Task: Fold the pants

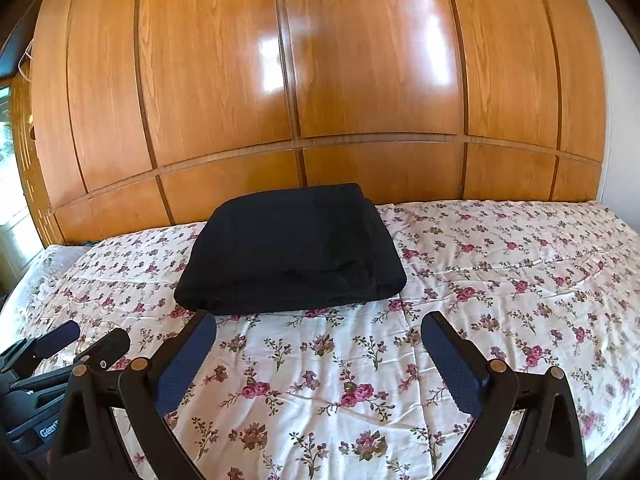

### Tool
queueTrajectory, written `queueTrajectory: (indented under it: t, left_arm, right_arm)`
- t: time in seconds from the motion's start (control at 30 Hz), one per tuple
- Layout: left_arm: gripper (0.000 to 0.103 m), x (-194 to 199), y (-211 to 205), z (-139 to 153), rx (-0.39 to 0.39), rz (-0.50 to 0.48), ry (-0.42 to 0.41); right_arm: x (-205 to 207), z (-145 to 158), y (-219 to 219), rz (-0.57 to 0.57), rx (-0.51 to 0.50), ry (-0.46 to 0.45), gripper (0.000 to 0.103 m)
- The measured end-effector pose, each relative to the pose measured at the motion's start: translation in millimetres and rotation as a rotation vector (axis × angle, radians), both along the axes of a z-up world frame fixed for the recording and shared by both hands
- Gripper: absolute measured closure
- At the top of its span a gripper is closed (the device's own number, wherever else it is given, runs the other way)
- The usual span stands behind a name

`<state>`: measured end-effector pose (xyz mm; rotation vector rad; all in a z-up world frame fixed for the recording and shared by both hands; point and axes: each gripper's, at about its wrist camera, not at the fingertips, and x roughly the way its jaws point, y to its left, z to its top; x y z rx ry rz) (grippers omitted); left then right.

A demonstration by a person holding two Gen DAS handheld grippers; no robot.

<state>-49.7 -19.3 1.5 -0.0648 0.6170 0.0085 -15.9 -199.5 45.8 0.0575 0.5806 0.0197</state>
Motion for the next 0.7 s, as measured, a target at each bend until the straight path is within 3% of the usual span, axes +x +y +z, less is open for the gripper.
queueTrajectory:
  t: [0.7]
  left_arm:
    - [0.022, 1.8, -0.1, -5.1, 0.005, -0.006, 0.017]
  right_arm:
    - [3.3, -6.1, 2.2, 0.001, 0.002, 0.027, 0.000]
